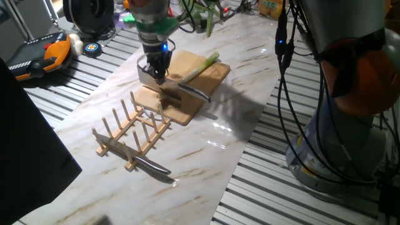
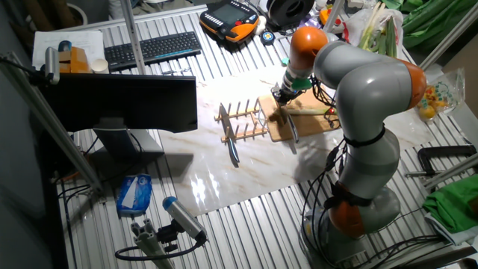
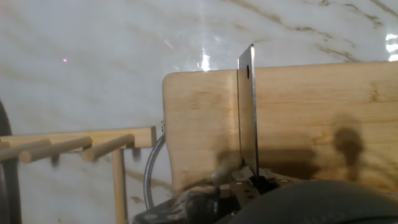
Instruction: Chop the scallions
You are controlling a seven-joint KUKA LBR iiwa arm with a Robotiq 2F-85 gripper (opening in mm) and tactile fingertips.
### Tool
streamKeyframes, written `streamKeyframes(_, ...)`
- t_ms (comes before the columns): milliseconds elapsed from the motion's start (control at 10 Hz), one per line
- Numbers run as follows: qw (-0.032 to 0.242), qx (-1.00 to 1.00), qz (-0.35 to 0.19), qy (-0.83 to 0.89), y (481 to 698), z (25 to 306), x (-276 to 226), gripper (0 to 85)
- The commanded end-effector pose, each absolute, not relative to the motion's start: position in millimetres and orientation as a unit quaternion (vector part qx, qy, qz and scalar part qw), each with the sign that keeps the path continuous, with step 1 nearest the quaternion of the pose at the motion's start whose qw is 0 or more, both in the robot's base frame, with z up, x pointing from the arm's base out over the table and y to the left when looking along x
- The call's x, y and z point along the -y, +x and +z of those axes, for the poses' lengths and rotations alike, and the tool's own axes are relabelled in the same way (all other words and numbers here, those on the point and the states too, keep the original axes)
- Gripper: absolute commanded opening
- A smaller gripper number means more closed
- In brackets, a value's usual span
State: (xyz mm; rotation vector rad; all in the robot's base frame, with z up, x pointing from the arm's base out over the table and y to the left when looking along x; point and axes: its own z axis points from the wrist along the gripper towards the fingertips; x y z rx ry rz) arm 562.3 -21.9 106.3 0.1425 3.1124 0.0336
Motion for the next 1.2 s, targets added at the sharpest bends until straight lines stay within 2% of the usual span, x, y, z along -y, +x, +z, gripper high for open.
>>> streamKeyframes(0, 0.013, -0.999, 0.011, 0.045, 562, 109, 22, 0.7)
streamKeyframes(300, 0.010, -0.999, 0.012, 0.047, 561, 106, 22, 0.7)
streamKeyframes(800, 0.021, -0.998, 0.020, 0.048, 557, 90, 22, 0.7)
streamKeyframes(1100, 0.024, -0.998, 0.020, 0.047, 552, 91, 28, 0.7)
